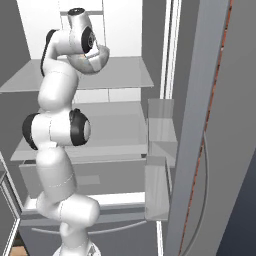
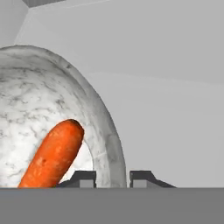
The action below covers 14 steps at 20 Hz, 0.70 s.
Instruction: Move the mug from next to the sink to the open cabinet. Then, move the bowl with the carrot to the fridge to clear the area for faucet cleaning.
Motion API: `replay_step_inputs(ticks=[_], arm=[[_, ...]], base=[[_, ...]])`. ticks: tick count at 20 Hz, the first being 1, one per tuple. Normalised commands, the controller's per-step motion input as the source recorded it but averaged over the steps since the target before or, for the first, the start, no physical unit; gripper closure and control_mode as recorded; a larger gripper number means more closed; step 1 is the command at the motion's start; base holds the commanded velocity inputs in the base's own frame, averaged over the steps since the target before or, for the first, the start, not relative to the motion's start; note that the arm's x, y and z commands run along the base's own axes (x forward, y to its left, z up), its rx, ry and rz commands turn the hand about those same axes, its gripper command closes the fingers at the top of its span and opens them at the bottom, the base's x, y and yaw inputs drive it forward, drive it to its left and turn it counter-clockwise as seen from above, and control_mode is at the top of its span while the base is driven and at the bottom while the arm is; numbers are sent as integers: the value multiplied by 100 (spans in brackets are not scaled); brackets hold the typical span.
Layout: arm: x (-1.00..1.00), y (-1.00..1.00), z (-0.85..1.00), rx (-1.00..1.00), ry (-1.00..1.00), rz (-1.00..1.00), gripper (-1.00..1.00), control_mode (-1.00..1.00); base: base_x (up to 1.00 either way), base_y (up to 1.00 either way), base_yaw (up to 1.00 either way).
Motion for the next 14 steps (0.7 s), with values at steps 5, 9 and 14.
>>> replay_step_inputs(ticks=[5,9,14], arm=[[-59,-1,-2,3,-5,0,-100,-100],[-100,-9,-48,11,-34,0,-100,-100],[-100,-10,-84,16,-43,-1,-100,-100]], base=[[0,0,0],[0,0,0],[0,0,0]])
